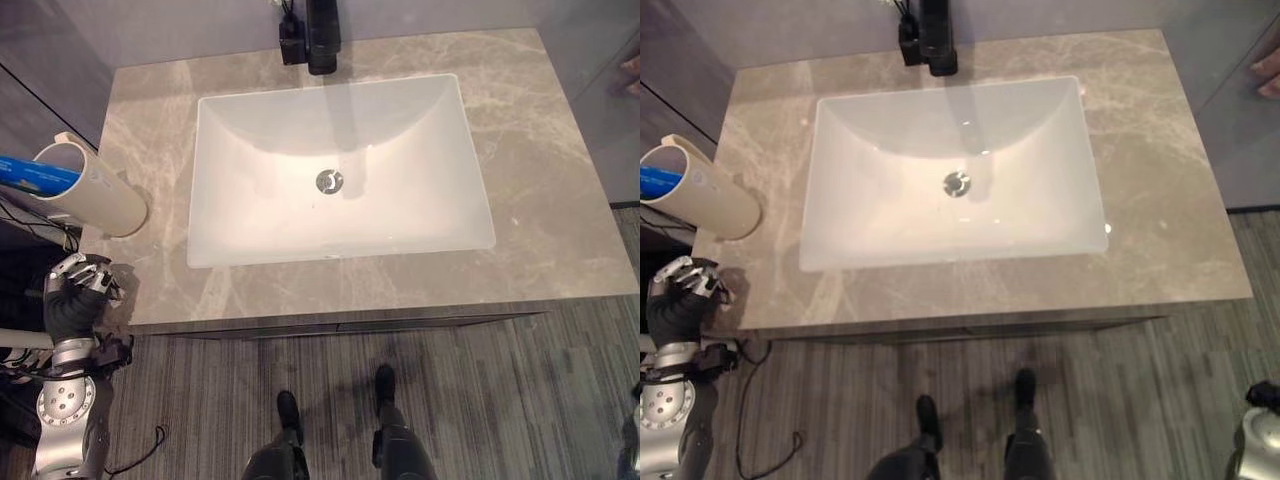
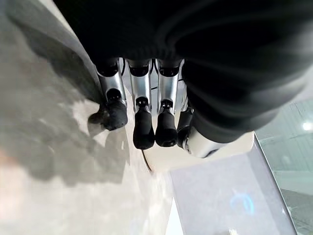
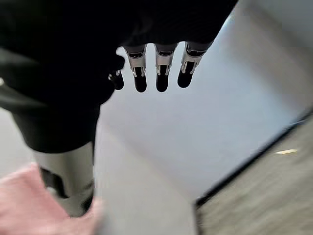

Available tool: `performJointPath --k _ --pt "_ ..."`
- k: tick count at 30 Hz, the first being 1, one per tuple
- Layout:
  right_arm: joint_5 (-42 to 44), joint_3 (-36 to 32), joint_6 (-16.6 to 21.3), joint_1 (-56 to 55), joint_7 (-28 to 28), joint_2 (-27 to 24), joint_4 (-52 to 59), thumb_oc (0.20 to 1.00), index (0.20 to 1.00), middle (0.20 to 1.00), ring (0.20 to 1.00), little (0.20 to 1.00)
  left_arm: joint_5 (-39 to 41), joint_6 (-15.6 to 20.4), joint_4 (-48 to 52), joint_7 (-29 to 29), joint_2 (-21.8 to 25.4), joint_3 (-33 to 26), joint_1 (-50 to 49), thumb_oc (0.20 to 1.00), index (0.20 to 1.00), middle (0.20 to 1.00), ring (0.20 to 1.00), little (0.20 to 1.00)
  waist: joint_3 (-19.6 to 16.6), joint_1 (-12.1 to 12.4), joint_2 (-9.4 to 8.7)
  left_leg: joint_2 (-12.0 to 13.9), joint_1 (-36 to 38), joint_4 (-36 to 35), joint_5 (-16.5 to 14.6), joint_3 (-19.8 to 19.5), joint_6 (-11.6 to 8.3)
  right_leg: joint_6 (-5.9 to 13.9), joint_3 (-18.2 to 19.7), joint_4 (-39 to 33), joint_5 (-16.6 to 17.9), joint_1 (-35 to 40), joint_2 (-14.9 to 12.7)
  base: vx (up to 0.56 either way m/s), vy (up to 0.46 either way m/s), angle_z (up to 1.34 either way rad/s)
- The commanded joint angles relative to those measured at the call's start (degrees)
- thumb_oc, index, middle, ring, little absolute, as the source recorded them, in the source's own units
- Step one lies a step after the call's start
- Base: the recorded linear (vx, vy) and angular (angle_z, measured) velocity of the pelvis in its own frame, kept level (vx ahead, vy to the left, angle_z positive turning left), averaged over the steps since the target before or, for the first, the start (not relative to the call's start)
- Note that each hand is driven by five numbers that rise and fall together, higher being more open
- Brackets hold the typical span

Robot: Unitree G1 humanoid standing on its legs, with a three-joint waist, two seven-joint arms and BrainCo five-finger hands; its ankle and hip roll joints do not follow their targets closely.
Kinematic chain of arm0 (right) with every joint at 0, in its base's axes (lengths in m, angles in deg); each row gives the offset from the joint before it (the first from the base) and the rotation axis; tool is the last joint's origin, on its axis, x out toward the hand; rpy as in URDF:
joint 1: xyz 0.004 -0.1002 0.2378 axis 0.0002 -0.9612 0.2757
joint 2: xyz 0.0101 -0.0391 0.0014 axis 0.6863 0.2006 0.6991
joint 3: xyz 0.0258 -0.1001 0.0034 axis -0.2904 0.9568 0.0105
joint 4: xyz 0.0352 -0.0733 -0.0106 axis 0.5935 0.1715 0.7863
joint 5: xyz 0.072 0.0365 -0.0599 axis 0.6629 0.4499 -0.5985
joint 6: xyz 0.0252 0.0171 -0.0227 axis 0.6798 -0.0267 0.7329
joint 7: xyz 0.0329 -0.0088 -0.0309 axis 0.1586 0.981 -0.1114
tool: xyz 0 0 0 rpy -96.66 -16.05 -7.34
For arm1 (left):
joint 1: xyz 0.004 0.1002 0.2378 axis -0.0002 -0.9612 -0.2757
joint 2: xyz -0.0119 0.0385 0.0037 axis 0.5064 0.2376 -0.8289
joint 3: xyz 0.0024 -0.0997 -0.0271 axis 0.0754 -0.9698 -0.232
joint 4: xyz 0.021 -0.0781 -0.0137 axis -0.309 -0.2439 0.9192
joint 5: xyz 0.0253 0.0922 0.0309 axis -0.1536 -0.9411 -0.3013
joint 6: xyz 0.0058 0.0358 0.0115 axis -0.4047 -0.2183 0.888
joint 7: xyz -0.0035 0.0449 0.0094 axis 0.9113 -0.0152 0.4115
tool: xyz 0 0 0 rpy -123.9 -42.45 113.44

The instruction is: Put brush and paste in cup on sink, flatten towel.

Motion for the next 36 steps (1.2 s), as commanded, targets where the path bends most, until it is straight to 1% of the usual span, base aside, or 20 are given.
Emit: performJointPath --k 1,2,4,5,6,8,9,11,15,19,23,25,27,31,32,33,34,35,36 --pt "5.81 -0.54 1.87 0.26 1.83 -0.51 -0.47 1.0 1.0 1.0 1.0 1.0 -0.06 0.39 -3.14 -1.27 3.6 -1.05 1.37 0.2 0.2 0.2 0.2 0.2 1.36 -0.92 -0.75 3.01 -0.74 0.28 -0.03 -4.98 -1.57 6.55 -2.21 0.04 1.0 4.35 -7.19 0.02 0.02 -0.09" --pt "5.26 0.39 1.07 -0.24 2.65 -0.07 -1.9 1.0 1.0 1.0 1.0 1.0 -0.3 0.39 -2.97 -1.48 3.57 -1.63 1.65 0.2 0.2 0.2 0.2 0.2 1.57 -0.91 -0.62 3.05 -0.66 0.28 -0.43 -4.93 -1.63 6.69 -2.32 0.04 0.81 4.35 -7.16 -0.02 0.007 -0.04" --pt "5.2 1.21 0.96 -0.42 3.14 0.05 -3.23 1.0 1.0 1.0 1.0 1.0 -0.08 0.56 -3.38 -1.7 3.38 -2.03 1.82 0.2 0.2 0.2 0.2 0.2 1.68 -1.04 -0.78 3.0 -1.11 0.28 0.08 -4.78 -1.63 6.58 -2.12 0.04 1.35 3.78 -7.19 0.0 0.007 -0.07" --pt "4.45 3.12 -0.47 -1.07 3.93 0.24 -8.2 1.0 1.0 1.0 1.0 1.0 0.17 0.82 -4.6 -1.97 3.73 -1.96 3.02 0.2 0.2 0.2 0.2 0.2 1.83 -0.95 -0.6 3.14 -1.03 0.28 -0.18 -4.85 -1.82 6.62 -2.28 0.04 1.17 4.09 -7.21 0.02 -0.013 -0.06" --pt "5.57 5.15 -0.84 -0.3 5.81 -0.36 -12.2 1.0 1.0 1.0 1.0 1.0 0.0 1.08 -5.52 -1.95 5.06 -1.49 4.76 0.2 0.2 0.2 0.2 0.2 2.04 -0.99 -0.65 3.13 -1.74 0.28 0.46 -5.24 -1.88 6.41 -2.28 0.04 1.75 3.69 -7.26 0.0 0.0 0.0" --pt "6.69 8.17 -1.85 0.76 7.96 -0.91 -18.61 1.0 1.0 1.0 1.0 1.0 -0.46 1.23 -6.77 -2.04 6.57 -0.82 6.71 0.2 0.2 0.2 0.2 0.2 2.32 -0.86 -0.4 3.04 -2.14 0.28 0.68 -5.69 -2.04 6.39 -2.89 0.04 1.52 3.77 -7.32 0.0 0.0 0.0" --pt "6.73 8.2 -1.8 0.83 7.99 -0.95 -18.7 1.0 1.0 1.0 1.0 1.0 -0.46 1.25 -6.81 -2.04 6.57 -0.84 6.75 0.2 0.2 0.2 0.2 0.2 2.29 -0.89 -0.41 3.02 -2.24 0.28 0.74 -5.7 -2.03 6.39 -2.89 0.04 1.56 3.68 -7.34 -0.01 0.001 0.05" --pt "8.44 13.02 -2.4 1.46 13.68 -1.03 -21.71 1.0 1.0 1.0 1.0 1.0 0.15 1.35 -8.2 -2.65 8.34 0.06 10.2 0.2 0.2 0.2 0.2 0.2 2.63 -0.92 -0.49 2.72 -2.92 0.28 0.97 -6.18 -2.21 6.38 -3.37 0.04 1.49 3.53 -7.42 -0.01 -0.003 0.05" --pt "7.79 19.22 -3.81 2.31 18.18 -0.57 -25.38 1.0 1.0 1.0 1.0 1.0 -0.21 1.42 -9.24 -3.68 10.54 0.98 14.12 0.2 0.2 0.2 0.2 0.2 2.98 -0.9 -0.82 2.6 -3.25 0.28 1.13 -6.43 -2.28 6.45 -3.6 0.04 1.4 3.38 -7.41 0.0 -0.001 0.05" --pt "6.71 23.3 -5.37 3.13 20.81 0.57 -28.97 1.0 1.0 1.0 1.0 1.0 1.82 1.2 -9.83 -3.4 12.44 1.46 16.32 0.2 0.2 0.2 0.2 0.2 3.39 -0.85 -0.97 2.56 -3.6 0.28 1.34 -6.43 -2.41 6.56 -3.63 0.04 1.66 3.06 -7.41 0.01 -0.006 0.05" --pt "6.25 24.46 -5.9 3.31 21.56 1.44 -29.94 1.0 1.0 1.0 1.0 1.0 1.67 1.04 -9.25 -3.39 13.72 1.34 16.69 0.2 0.2 0.2 0.2 0.2 3.69 -0.8 -1.1 2.67 -3.71 0.28 1.43 -6.21 -2.46 6.65 -3.45 0.04 1.82 2.74 -7.36 0.0 0.0 0.0" --pt "5.08 26.19 -6.31 3.5 22.12 1.67 -29.9 1.0 1.0 1.0 1.0 1.0 1.52 1.05 -9.22 -3.67 14.81 1.49 17.48 0.2 0.2 0.2 0.2 0.2 3.92 -0.72 -0.97 2.87 -3.54 0.28 1.25 -6.18 -2.61 6.7 -3.48 0.04 1.76 2.87 -7.24 0.0 0.0 0.0" --pt "2.98 28.25 -6.74 2.7 22.69 1.75 -29.31 1.0 1.0 1.0 1.0 1.0 0.97 0.96 -10.12 -4.38 17.0 2.12 19.77 0.2 0.2 0.2 0.2 0.2 4.07 -0.85 -0.93 2.9 -3.85 0.28 1.64 -6.21 -2.64 6.72 -3.43 0.04 1.8 2.49 -7.23 0.0 0.0 0.0" --pt "1.13 30.16 -7.11 2.77 22.86 1.81 -29.12 1.0 1.0 1.0 1.0 1.0 0.47 1.08 -11.97 -5.83 18.59 2.98 22.72 0.2 0.2 0.2 0.2 0.2 4.23 -0.94 -0.89 2.91 -4.1 0.28 1.75 -6.32 -2.75 6.75 -3.47 0.04 1.69 2.25 -7.21 0.0 0.0 0.0" --pt "-0.02 31.7 -7.27 2.85 23.35 1.56 -28.16 1.0 1.0 1.0 1.0 1.0 0.09 1.11 -13.02 -6.36 19.99 3.47 24.29 0.2 0.2 0.2 0.2 0.2 4.48 -1.06 -0.89 2.95 -4.1 0.28 1.76 -6.33 -2.79 6.76 -3.42 0.04 1.62 2.2 -7.12 0.0 0.0 0.0" --pt "-0.03 31.67 -7.28 2.85 23.35 1.6 -28.14 1.0 1.0 1.0 1.0 1.0 0.11 1.16 -13.13 -6.36 20.05 3.58 24.42 0.2 0.2 0.2 0.2 0.2 4.42 -1.02 -0.95 2.92 -4.19 0.28 1.79 -6.32 -2.77 6.76 -3.4 0.04 1.65 2.09 -7.15 0.0 0.0 0.0" --pt "-0.79 32.88 -7.4 2.87 23.63 1.28 -27.79 1.0 1.0 1.0 1.0 1.0 -0.23 0.99 -14.42 -6.85 21.65 4.41 26.14 0.2 0.2 0.2 0.2 0.2 4.56 -1.25 -0.96 2.98 -4.14 0.28 1.81 -6.29 -2.8 6.77 -3.32 0.04 1.7 2.07 -7.05 0.0 0.0 0.0" --pt "-0.79 32.85 -7.41 2.9 23.62 1.34 -27.8 1.0 1.0 1.0 1.0 1.0 -0.2 1.03 -14.56 -6.85 21.73 4.55 26.32 0.2 0.2 0.2 0.2 0.2 4.53 -1.21 -1.02 2.96 -4.22 0.28 1.84 -6.29 -2.8 6.77 -3.31 0.04 1.73 1.99 -7.07 0.0 0.0 0.0" --pt "-1.32 33.86 -7.41 2.91 23.97 1.09 -27.05 1.0 1.0 1.0 1.0 1.0 -0.48 0.85 -16.36 -7.39 23.71 5.84 28.66 0.2 0.2 0.2 0.2 0.2 4.79 -1.43 -0.94 3.09 -4.06 0.28 1.68 -6.26 -2.89 6.81 -3.36 0.04 1.48 2.19 -6.87 0.0 0.0 0.0"
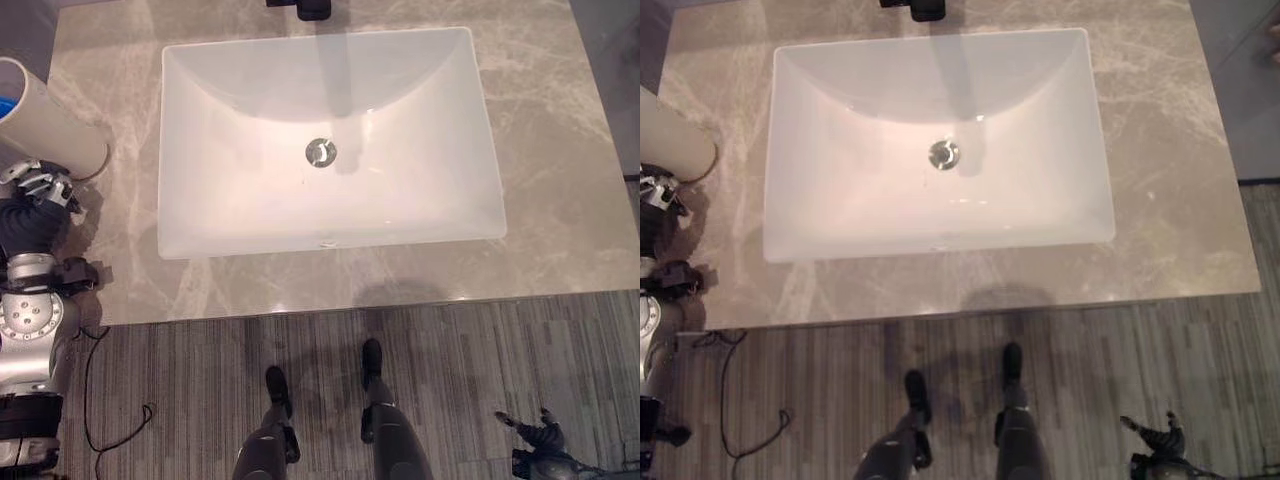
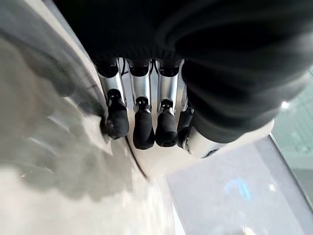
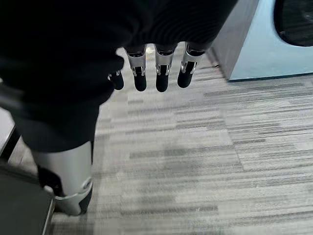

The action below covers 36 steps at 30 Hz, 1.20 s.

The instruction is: Put brush and paste in cup on sink, flatten towel.

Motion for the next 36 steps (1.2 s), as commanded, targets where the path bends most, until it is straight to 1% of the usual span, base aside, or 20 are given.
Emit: performJointPath --k 1,3,9,10,13,15,16,19,21,23,28,29,32,33,34,35,36 --pt "-1.62 -0.01 -0.16 -0.06 0.17 -2.18 0.97 1.0 1.0 1.0 1.0 1.0 -0.49 1.78 -3.44 -2.55 5.68 -0.48 5.26 0.2 0.2 0.2 0.2 0.2 1.0 -0.36 0.97 2.62 -0.6 0.26 1.21 -5.57 -2.53 7.29 -2.51 0.03 0.62 5.23 -7.27 0.0 0.0 0.0" --pt "-2.01 1.22 -0.19 0.46 0.47 -2.35 1.61 1.0 1.0 1.0 1.0 1.0 -0.82 1.47 -6.45 -3.15 7.54 0.88 7.5 0.2 0.2 0.2 0.2 0.2 1.24 -0.69 0.84 2.66 -0.65 0.26 1.25 -5.46 -2.55 7.38 -1.95 0.03 0.83 4.83 -7.16 0.0 0.002 -0.02" --pt "-2.25 2.37 -0.23 0.96 0.69 -2.65 1.29 1.0 1.0 1.0 1.0 1.0 -0.41 1.48 -10.88 -3.48 9.28 2.73 10.51 0.2 0.2 0.2 0.2 0.2 1.51 -0.85 0.62 2.85 -0.62 0.26 1.19 -5.38 -2.63 7.44 -1.37 0.03 1.0 4.51 -6.88 0.0 0.003 -0.06" --pt "-2.22 2.93 -0.26 1.39 0.57 -2.79 1.26 1.0 1.0 1.0 1.0 1.0 -0.32 1.47 -13.1 -3.79 10.07 4.64 13.05 0.2 0.2 0.2 0.2 0.2 1.49 -0.94 0.55 2.85 -0.74 0.26 1.3 -5.46 -2.63 7.46 -1.34 0.03 1.06 4.33 -6.85 -0.01 -0.001 -0.08" --pt "-1.96 3.68 -0.22 2.09 0.46 -2.73 1.33 1.0 1.0 1.0 1.0 1.0 0.74 1.72 -13.12 -3.89 10.3 5.91 14.78 0.2 0.2 0.2 0.2 0.2 1.67 -1.1 0.62 2.72 -1.11 0.26 1.46 -5.97 -2.57 7.48 -1.39 0.03 0.95 4.21 -6.8 -0.01 0.0 -0.01" --pt "-2.12 3.72 -0.19 1.79 0.57 -2.54 1.72 1.0 1.0 1.0 1.0 1.0 1.32 1.97 -11.45 -3.21 10.05 5.03 12.79 0.2 0.2 0.2 0.2 0.2 1.72 -0.91 0.62 2.63 -1.24 0.26 1.47 -6.08 -2.51 7.47 -1.46 0.03 1.05 4.14 -6.88 0.0 0.0 0.0" --pt "-2.5 3.64 -0.24 1.51 0.82 -2.66 2.31 1.0 1.0 1.0 1.0 1.0 2.34 2.13 -9.9 -1.97 10.03 3.56 10.26 0.2 0.2 0.2 0.2 0.2 1.74 -0.67 0.65 2.52 -1.3 0.26 1.43 -6.12 -2.47 7.49 -1.48 0.03 1.12 4.11 -6.96 0.0 0.0 0.0" --pt "-3.11 3.42 -0.34 0.98 0.97 -2.97 2.22 1.0 1.0 1.0 1.0 1.0 2.06 1.83 -9.59 -1.18 10.17 2.14 7.85 0.2 0.2 0.2 0.2 0.2 1.71 -0.44 0.75 2.39 -1.33 0.26 1.34 -6.25 -2.38 7.46 -1.46 0.03 1.12 4.06 -7.05 0.0 0.0 0.0" --pt "-3.3 3.59 -0.41 1.16 1.19 -3.22 2.2 1.0 1.0 1.0 1.0 1.0 1.95 1.63 -10.9 -1.22 10.54 1.64 7.7 0.2 0.2 0.2 0.2 0.2 1.72 -0.46 0.73 2.4 -1.41 0.26 1.36 -6.27 -2.37 7.45 -1.58 0.03 1.07 4.06 -7.08 0.0 0.0 0.0" --pt "-3.33 4.11 -0.22 1.6 1.22 -3.65 2.27 1.0 1.0 1.0 1.0 1.0 1.62 1.7 -13.49 -2.29 11.23 2.27 9.87 0.2 0.2 0.2 0.2 0.2 1.77 -0.61 0.5 2.33 -1.59 0.26 1.48 -6.37 -2.4 7.54 -1.56 0.03 1.26 3.98 -6.95 0.0 0.0 0.0" --pt "-2.61 5.5 -0.72 1.99 1.86 -3.42 -2.59 1.0 1.0 1.0 1.0 1.0 1.88 1.12 -21.03 -3.76 12.74 8.13 19.53 0.2 0.2 0.2 0.2 0.2 1.31 -1.15 -0.7 2.16 -1.31 0.26 1.24 -6.83 -2.13 7.68 -1.33 0.03 1.61 4.4 -6.79 0.0 0.0 0.0" --pt "-2.61 5.48 -0.72 2.02 1.86 -3.41 -2.58 1.0 1.0 1.0 1.0 1.0 1.88 1.12 -21.04 -3.76 12.75 8.14 19.59 0.2 0.2 0.2 0.2 0.2 1.24 -1.16 -0.77 2.07 -1.52 0.26 1.45 -6.81 -2.08 7.68 -1.26 0.03 1.79 4.16 -6.87 0.0 0.0 0.0" --pt "-1.05 4.99 -1.07 1.66 2.44 -3.2 -5.37 1.0 1.0 1.0 1.0 1.0 2.1 0.71 -25.73 -4.66 13.33 13.7 27.99 0.2 0.2 0.2 0.2 0.2 0.44 -2.35 -1.83 2.09 -1.26 0.26 1.36 -6.93 -1.96 7.78 -1.02 0.03 2.14 4.48 -6.73 0.0 0.0 0.0" --pt "-1.06 4.95 -1.07 1.61 2.44 -3.16 -5.37 1.0 1.0 1.0 1.0 1.0 2.12 0.72 -25.79 -4.65 13.31 13.85 28.12 0.2 0.2 0.2 0.2 0.2 0.52 -2.26 -1.8 2.18 -1.04 0.26 1.15 -6.94 -2.0 7.76 -1.08 0.03 1.96 4.71 -6.64 0.0 0.013 0.03" --pt "-0.37 4.8 -1.12 1.5 2.5 -3.07 -5.95 1.0 1.0 1.0 1.0 1.0 2.36 0.64 -27.17 -4.87 13.3 15.29 30.45 0.2 0.2 0.2 0.2 0.2 0.32 -2.62 -2.13 2.16 -1.3 0.26 1.37 -6.91 -1.95 7.8 -1.0 0.03 2.22 4.49 -6.67 0.0 0.0 0.0" --pt "-0.06 5.34 -1.24 1.13 2.84 -2.69 -6.75 1.0 1.0 1.0 1.0 1.0 1.6 0.45 -29.61 -5.22 13.28 18.67 34.86 0.2 0.2 0.2 0.2 0.2 0.15 -3.02 -2.59 2.36 -1.26 0.26 1.18 -6.99 -2.02 7.84 -1.11 0.03 2.1 4.59 -6.48 0.0 0.0 0.0" --pt "-0.22 6.02 -1.32 0.91 3.06 -2.58 -6.99 1.0 1.0 1.0 1.0 1.0 1.47 0.24 -30.41 -5.37 13.05 19.94 36.69 0.2 0.2 0.2 0.2 0.2 0.01 -3.39 -2.69 2.49 -1.27 0.26 1.19 -6.98 -2.08 7.88 -1.13 0.03 2.08 4.59 -6.42 0.0 0.0 0.0"
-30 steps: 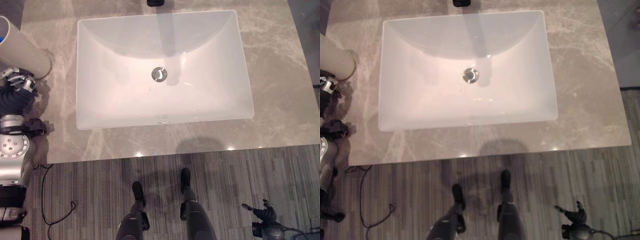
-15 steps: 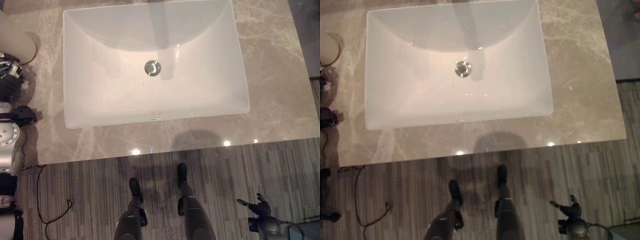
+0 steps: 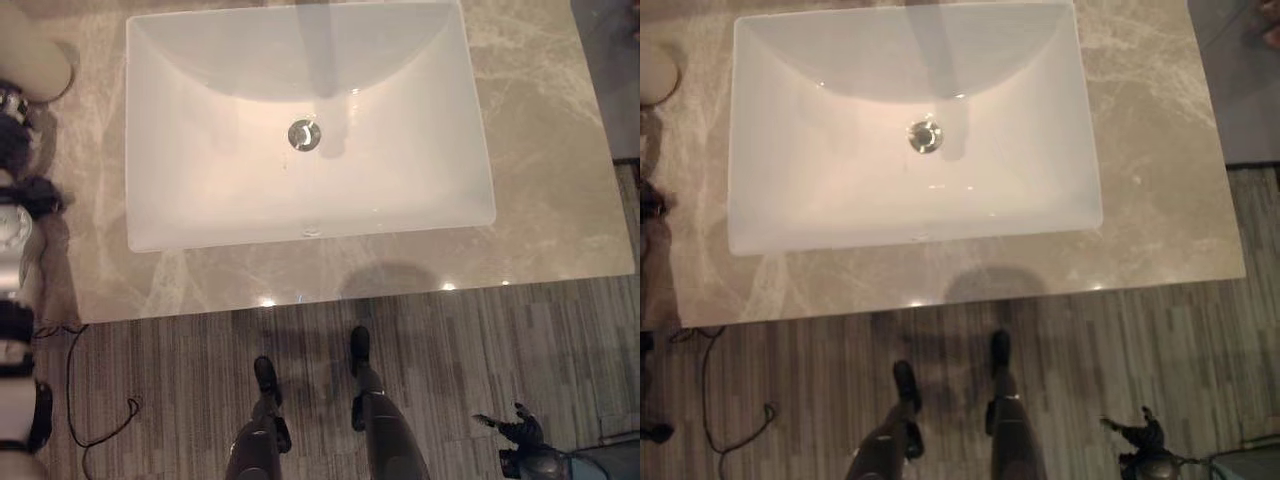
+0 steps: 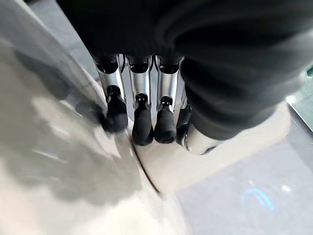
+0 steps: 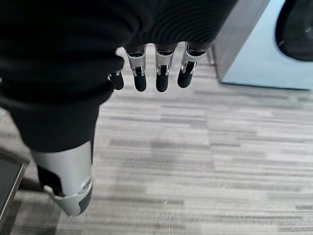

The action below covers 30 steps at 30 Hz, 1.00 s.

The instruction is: Put brush and paste in cup on sink, flatten towel.

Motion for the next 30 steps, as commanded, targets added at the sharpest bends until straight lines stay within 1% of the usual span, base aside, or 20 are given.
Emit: performJointPath --k 1,2,4,7,8,11,14,16,18,19,20,21,22,23,24,25,26,28,30 --pt "2.05 1.51 -0.61 -1.58 0.54 -2.19 -1.96 1.0 1.0 1.0 1.0 1.0 -1.04 1.04 -3.88 -2.01 3.2 2.78 6.1 0.2 0.2 0.2 0.2 0.2 -2.34 -1.37 0.43 1.47 -1.4 0.27 0.59 -7.47 -1.23 8.69 -2.05 0.0 1.32 5.05 -8.16 0.0 0.0 0.0" --pt "2.05 1.43 -0.61 -1.59 0.54 -2.1 -1.97 1.0 1.0 1.0 1.0 1.0 -1.02 1.05 -4.0 -2.0 3.19 3.05 6.4 0.2 0.2 0.2 0.2 0.2 -2.32 -1.3 0.37 1.46 -1.41 0.27 0.59 -7.49 -1.23 8.69 -2.07 0.0 1.32 5.05 -8.16 0.0 0.0 0.0" --pt "2.2 2.55 -0.75 -2.0 0.94 -1.67 -2.5 1.0 1.0 1.0 1.0 1.0 -1.99 0.57 -6.29 -2.27 2.37 7.19 11.33 0.2 0.2 0.2 0.2 0.2 -2.64 -1.87 0.15 1.56 -1.69 0.27 0.65 -7.68 -1.3 8.7 -1.8 0.0 1.49 4.88 -7.99 0.0 0.0 0.0" --pt "1.14 4.16 -0.57 -2.12 1.27 -1.91 -1.37 1.0 1.0 1.0 1.0 1.0 -5.44 -0.53 -10.96 -2.74 2.65 10.94 15.49 0.2 0.2 0.2 0.2 0.2 -2.92 -2.31 -0.12 1.69 -1.71 0.27 0.6 -7.39 -1.28 8.7 -1.51 0.0 1.33 4.53 -7.82 0.0 0.011 0.0" --pt "1.14 4.15 -0.57 -2.12 1.27 -1.89 -1.37 1.0 1.0 1.0 1.0 1.0 -5.43 -0.53 -10.99 -2.74 2.64 11.0 15.55 0.2 0.2 0.2 0.2 0.2 -2.91 -2.29 -0.14 1.69 -1.7 0.27 0.6 -7.38 -1.28 8.7 -1.5 0.0 1.33 4.53 -7.82 0.0 0.0 0.0" --pt "2.0 5.1 0.22 -0.87 1.0 -2.77 0.44 1.0 1.0 1.0 1.0 1.0 -8.04 -1.52 -14.75 -4.25 2.35 14.47 20.69 0.2 0.2 0.2 0.2 0.2 -2.78 -2.93 -0.33 1.96 -1.93 0.27 0.7 -6.94 -1.38 8.7 -0.76 0.0 1.67 3.6 -7.51 -0.03 0.037 -0.04" --pt "1.35 6.42 0.32 -0.78 0.75 -2.3 1.62 1.0 1.0 1.0 1.0 1.0 -6.74 -0.48 -11.41 -4.65 0.54 13.6 19.76 0.2 0.2 0.2 0.2 0.2 -2.66 -2.85 -0.5 2.02 -2.36 0.27 1.01 -7.31 -1.37 8.7 -0.59 0.0 2.0 3.44 -7.48 0.0 0.003 -0.02" --pt "1.32 6.42 0.34 -1.09 0.67 -1.73 2.52 1.0 1.0 1.0 1.0 1.0 -6.48 0.97 -5.92 -4.84 -1.38 12.32 16.77 0.2 0.2 0.2 0.2 0.2 -2.64 -2.75 -0.48 1.77 -2.59 0.27 1.03 -7.91 -1.32 8.7 -0.87 0.0 1.7 3.86 -7.7 0.0 0.0 0.0" --pt "0.88 6.38 0.27 -1.51 0.44 -1.37 2.99 1.0 1.0 1.0 1.0 1.0 -5.64 2.26 -0.61 -4.62 -3.62 10.42 13.32 0.2 0.2 0.2 0.2 0.2 -2.79 -2.57 -0.45 1.46 -2.46 0.27 0.79 -8.43 -1.16 8.7 -1.2 0.0 1.5 4.51 -7.93 0.0 0.0 0.0" --pt "0.88 6.45 0.27 -1.55 0.44 -1.47 3.01 1.0 1.0 1.0 1.0 1.0 -5.71 2.21 -0.43 -4.67 -3.63 10.15 13.0 0.2 0.2 0.2 0.2 0.2 -2.83 -2.67 -0.35 1.46 -2.45 0.27 0.79 -8.47 -1.16 8.7 -1.25 0.0 1.48 4.55 -7.93 0.02 -0.003 0.06" --pt "-0.66 6.17 -0.11 -2.4 -0.01 -0.21 5.58 1.0 1.0 1.0 1.0 1.0 -4.38 5.2 11.6 -3.86 -8.52 5.56 4.24 0.2 0.2 0.2 0.2 0.2 -2.97 -1.73 -0.52 0.74 -1.89 0.27 0.42 -9.27 -0.92 8.58 -2.28 0.0 0.83 6.77 -8.48 0.01 0.003 0.12" --pt "-1.87 5.79 -0.39 -3.38 0.23 0.15 6.91 1.0 1.0 1.0 1.0 1.0 -4.95 5.67 16.68 -3.22 -9.91 3.09 -0.1 0.2 0.2 0.2 0.2 0.2 -3.47 -1.63 -0.63 0.15 -1.49 0.27 0.18 -9.83 -0.61 8.44 -3.38 0.0 0.73 8.3 -8.83 0.05 0.015 0.3" --pt "-1.59 4.58 -1.18 -3.4 0.79 1.29 5.47 1.0 1.0 1.0 1.0 1.0 -4.24 6.55 23.67 -1.74 -12.68 0.73 -5.54 0.2 0.2 0.2 0.2 0.2 -3.92 -0.6 -0.76 -0.67 0.03 0.27 -0.44 -10.87 -0.29 8.14 -4.53 0.0 0.3 11.4 -9.25 0.03 0.052 0.75" --pt "-1.42 4.12 -1.27 -3.65 0.97 1.5 6.05 1.0 1.0 1.0 1.0 1.0 -4.43 6.57 26.73 -1.08 -13.04 -1.23 -8.83 0.2 0.2 0.2 0.2 0.2 -4.2 -0.51 -0.83 -1.21 0.63 0.27 -0.63 -11.31 0.08 7.91 -4.75 0.0 0.17 12.34 -9.33 0.07 0.112 0.93" --pt "-1.98 3.54 -1.2 -4.66 1.62 2.02 6.67 1.0 1.0 1.0 1.0 1.0 -5.09 6.83 30.19 0.05 -14.57 -4.5 -14.33 0.2 0.2 0.2 0.2 0.2 -4.56 -0.08 -1.23 -1.95 2.72 0.27 -1.45 -11.59 0.52 7.74 -4.96 0.24 -0.34 14.71 -9.47 0.05 0.13 0.94" --pt "-2.28 3.13 -1.34 -4.85 1.77 2.44 6.59 1.0 1.0 1.0 1.0 1.0 -4.97 6.93 32.29 1.0 -15.04 -6.8 -17.5 0.2 0.2 0.2 0.2 0.2 -4.71 0.48 -1.47 -2.36 3.94 0.27 -1.93 -11.92 0.85 7.65 -5.11 0.52 -0.49 15.96 -9.6 0.09 0.179 0.57" --pt "-3.18 2.34 -1.52 -5.42 2.38 2.72 7.23 1.0 1.0 1.0 1.0 1.0 -5.14 6.86 35.44 2.17 -16.13 -10.4 -23.47 0.2 0.2 0.2 0.2 0.2 -5.6 1.34 -1.86 -3.15 5.79 0.27 -2.74 -11.91 1.55 7.8 -5.13 1.0 0.0 17.51 -10.09 0.07 0.172 0.37" --pt "-4.56 1.73 -1.84 -5.42 2.52 2.5 6.86 1.0 1.0 1.0 1.0 1.0 -5.98 6.32 39.76 3.57 -17.6 -13.27 -29.06 0.2 0.2 0.2 0.2 0.2 -6.5 2.37 -2.05 -4.51 7.97 0.27 -3.84 -12.27 2.59 8.04 -5.06 1.28 0.9 19.41 -11.0 0.07 0.178 0.12" --pt "-4.66 0.57 -1.94 -4.85 2.87 1.96 6.8 1.0 1.0 1.0 1.0 1.0 -6.78 6.08 41.71 5.0 -17.01 -16.18 -34.27 0.2 0.2 0.2 0.2 0.2 -7.34 3.22 -2.04 -5.64 9.71 0.97 -4.66 -12.36 3.69 8.14 -4.35 3.9 2.13 20.06 -11.82 0.03 0.15 0.13"
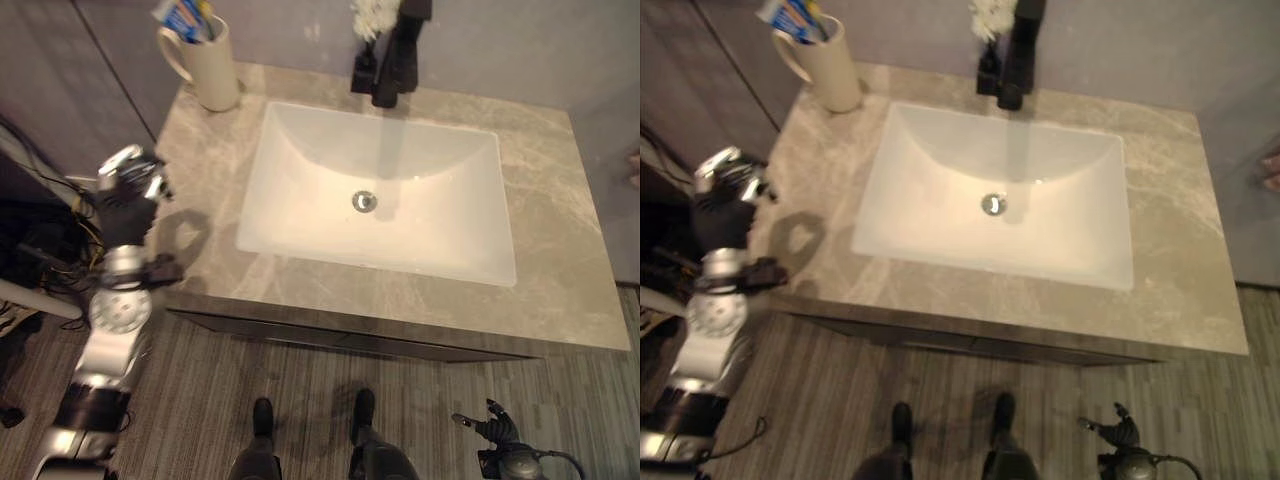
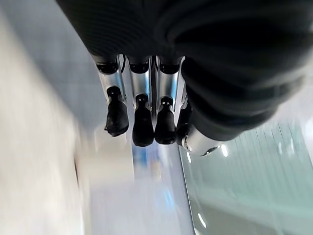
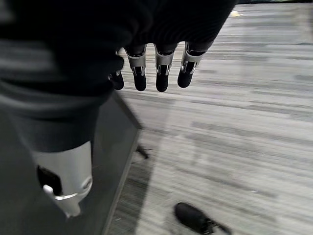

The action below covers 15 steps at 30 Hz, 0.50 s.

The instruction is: Put brush and paste in cup on sink, flatten towel.

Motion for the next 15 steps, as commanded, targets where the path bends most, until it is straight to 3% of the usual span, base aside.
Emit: performJointPath --k 1,4,5,6,8,9,10,13,15 --pt "-1.51 -1.19 -0.53 -0.56 0.49 -1.39 -0.37 1.0 1.0 1.0 1.0 1.0 -2.23 2.73 -0.81 3.99 3.85 -1.9 6.33 0.2 0.2 0.2 0.2 0.2 0.92 -2.3 -0.07 -1.56 -0.46 1.01 -2.78 -3.19 1.77 6.34 3.21 4.02 5.3 4.32 -6.75 0.01 0.162 -0.01" --pt "-1.48 -2.83 -0.46 -0.48 1.35 -2.12 -0.61 1.0 1.0 1.0 1.0 1.0 -2.05 1.91 -0.17 6.29 3.68 -4.8 0.22 0.2 0.2 0.2 0.2 0.2 0.55 -1.65 0.57 -3.16 0.87 3.92 -4.75 -2.64 3.43 6.03 4.55 9.5 8.47 4.41 -8.0 0.01 0.233 -0.17" --pt "-0.85 -2.96 -0.2 -0.58 1.99 -2.18 -0.37 1.0 1.0 1.0 1.0 1.0 -0.32 2.0 -1.83 7.4 3.78 -3.97 0.73 0.2 0.2 0.2 0.2 0.2 1.02 -2.85 1.9 -3.09 1.81 5.58 -5.4 -3.17 4.13 4.12 8.88 16.13 3.69 3.73 -2.92 0.01 0.211 -0.24" --pt "-0.84 -2.99 -0.19 -0.54 2.0 -2.18 -0.37 1.0 1.0 1.0 1.0 1.0 -0.28 2.05 -1.93 7.44 3.81 -3.94 0.83 0.2 0.2 0.2 0.2 0.2 0.95 -2.77 1.9 -3.05 1.59 5.68 -5.34 -3.09 4.1 4.07 8.99 16.32 3.69 3.42 -2.89 0.04 0.203 -0.14" --pt "-0.36 -2.74 0.26 -1.3 2.34 -2.14 -0.42 1.0 1.0 1.0 1.0 1.0 -0.72 1.92 -2.75 8.48 4.21 -3.19 1.3 0.2 0.2 0.2 0.2 0.2 1.05 -3.76 3.08 -3.37 2.79 7.13 -6.16 -4.0 4.7 2.43 11.46 18.96 -2.12 1.59 1.87 0.06 0.133 0.24" --pt "-0.36 -2.74 0.26 -1.28 2.34 -2.14 -0.42 1.0 1.0 1.0 1.0 1.0 -0.71 1.93 -2.77 8.49 4.22 -3.2 1.33 0.2 0.2 0.2 0.2 0.2 0.92 -3.73 3.08 -3.35 2.53 7.21 -6.08 -3.97 4.67 2.39 11.5 19.01 -2.03 1.32 1.89 0.13 0.176 0.42" --pt "0.07 -2.5 0.4 -2.11 2.81 -1.97 -1.16 1.0 1.0 1.0 1.0 1.0 -0.57 1.55 -2.82 9.36 3.66 -2.85 0.98 0.2 0.2 0.2 0.2 0.2 0.85 -4.45 4.04 -3.83 4.13 7.81 -6.85 -4.87 5.26 0.52 12.79 19.39 -6.97 0.07 5.49 0.14 0.14 0.31" --pt "-0.23 -2.23 0.51 -2.41 2.79 -1.99 -2.05 1.0 1.0 1.0 1.0 1.0 -1.48 1.15 -2.25 9.41 3.12 -3.18 0.21 0.2 0.2 0.2 0.2 0.2 1.15 -4.54 4.23 -4.77 6.26 7.89 -7.88 -4.44 5.56 0.32 11.03 16.51 -6.33 -0.6 6.01 0.14 0.08 0.13" --pt "-0.14 -2.19 0.33 -2.4 3.04 -1.57 -4.43 1.0 1.0 1.0 1.0 1.0 -2.2 0.06 -1.68 10.69 3.47 -3.18 -1.49 0.2 0.2 0.2 0.2 0.2 1.86 -5.7 4.4 -5.4 9.97 7.03 -9.41 -4.94 5.66 1.6 12.23 11.91 -1.89 -5.54 6.71 0.21 -0.02 -0.06"
